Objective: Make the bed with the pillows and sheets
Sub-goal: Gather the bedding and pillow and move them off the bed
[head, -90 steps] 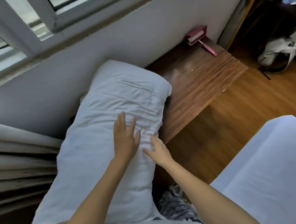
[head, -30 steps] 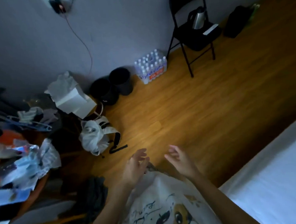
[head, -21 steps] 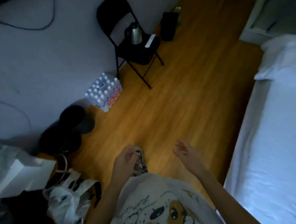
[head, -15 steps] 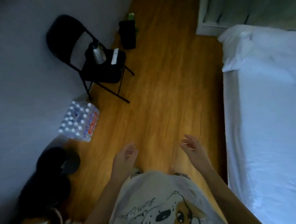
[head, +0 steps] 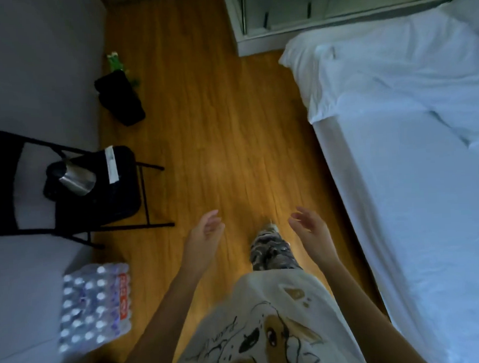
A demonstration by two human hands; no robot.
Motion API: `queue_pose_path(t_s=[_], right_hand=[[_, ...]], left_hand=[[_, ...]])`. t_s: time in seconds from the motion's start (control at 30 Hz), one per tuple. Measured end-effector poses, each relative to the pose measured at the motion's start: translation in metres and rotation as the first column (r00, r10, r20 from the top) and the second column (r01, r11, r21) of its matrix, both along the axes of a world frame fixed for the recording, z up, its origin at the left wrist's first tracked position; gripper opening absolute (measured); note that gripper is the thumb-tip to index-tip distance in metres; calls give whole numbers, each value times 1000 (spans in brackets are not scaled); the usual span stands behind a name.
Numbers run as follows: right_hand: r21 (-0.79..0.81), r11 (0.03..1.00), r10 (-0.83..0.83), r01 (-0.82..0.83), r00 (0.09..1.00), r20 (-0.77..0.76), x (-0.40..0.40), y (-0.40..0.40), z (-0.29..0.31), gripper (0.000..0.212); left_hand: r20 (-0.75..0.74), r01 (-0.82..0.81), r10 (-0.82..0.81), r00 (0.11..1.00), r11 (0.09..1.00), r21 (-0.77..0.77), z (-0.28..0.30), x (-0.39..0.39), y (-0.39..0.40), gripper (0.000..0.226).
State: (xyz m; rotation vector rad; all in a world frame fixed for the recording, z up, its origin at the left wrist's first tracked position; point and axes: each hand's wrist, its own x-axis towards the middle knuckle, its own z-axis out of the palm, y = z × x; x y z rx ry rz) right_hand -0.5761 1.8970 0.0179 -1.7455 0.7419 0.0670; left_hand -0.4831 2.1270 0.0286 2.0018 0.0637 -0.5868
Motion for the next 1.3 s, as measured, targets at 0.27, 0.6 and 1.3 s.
queue_pose_path(t_s=[0.27, 0.6, 1.3], right_hand=[[-59, 984, 169, -166, 985, 43, 234, -94, 43, 46], [-71, 997, 16, -17, 1000, -23, 470, -181, 14, 43], [80, 849, -524, 522, 852, -8, 918, -432, -11, 40]], left_hand=[[41, -14, 14, 999, 1000, -11, 36, 201, -102, 31], [4, 67, -67, 998, 998, 2, -8, 473, -190, 28], [23, 603, -607, 795, 793, 85, 9, 1012, -517, 35]])
